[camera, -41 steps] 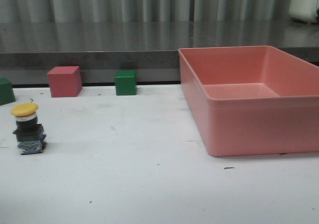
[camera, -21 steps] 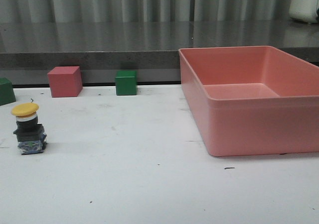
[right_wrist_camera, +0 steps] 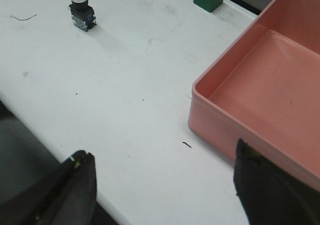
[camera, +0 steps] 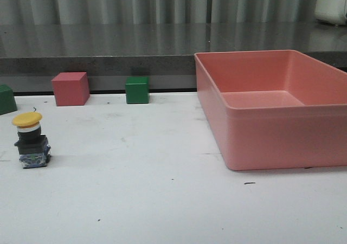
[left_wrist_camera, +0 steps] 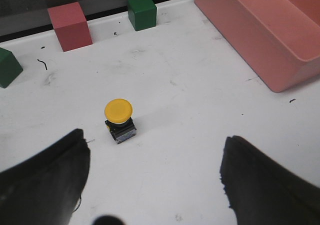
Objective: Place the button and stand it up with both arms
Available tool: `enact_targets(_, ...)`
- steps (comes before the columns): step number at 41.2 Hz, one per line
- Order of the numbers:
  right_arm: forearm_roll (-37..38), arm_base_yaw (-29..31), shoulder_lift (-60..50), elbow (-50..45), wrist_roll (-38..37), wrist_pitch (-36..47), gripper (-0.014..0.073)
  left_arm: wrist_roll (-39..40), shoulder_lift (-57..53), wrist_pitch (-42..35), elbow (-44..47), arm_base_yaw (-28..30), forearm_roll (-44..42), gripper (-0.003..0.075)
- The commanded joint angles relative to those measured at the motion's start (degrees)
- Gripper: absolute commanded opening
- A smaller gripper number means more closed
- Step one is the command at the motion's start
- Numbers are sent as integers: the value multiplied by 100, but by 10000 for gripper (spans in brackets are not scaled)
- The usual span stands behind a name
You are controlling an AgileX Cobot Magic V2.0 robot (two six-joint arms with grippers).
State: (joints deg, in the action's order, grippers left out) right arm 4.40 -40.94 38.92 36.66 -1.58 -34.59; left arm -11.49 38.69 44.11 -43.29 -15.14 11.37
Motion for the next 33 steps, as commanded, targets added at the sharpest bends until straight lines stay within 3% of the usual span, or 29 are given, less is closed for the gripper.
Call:
enact_targets(1,10,28,-20,150,21,322,412,6,-2,-364,-197,-56,112,366)
enact_targets(6,10,28,-20,150,21,322,146,6,-2,-364,-197,-56,112,208)
enact_targets(11,10,28,-20,150,21,328,-54,18,-2,-386,-197,-56,112,50)
enact_targets(13,3,28,-20,150,21,328,-63,28,-2,-412,-197,-56,112,-19)
enact_targets(33,3,28,-20,150,21,328,-68,53,-2,-504,-197,-56,89,-20)
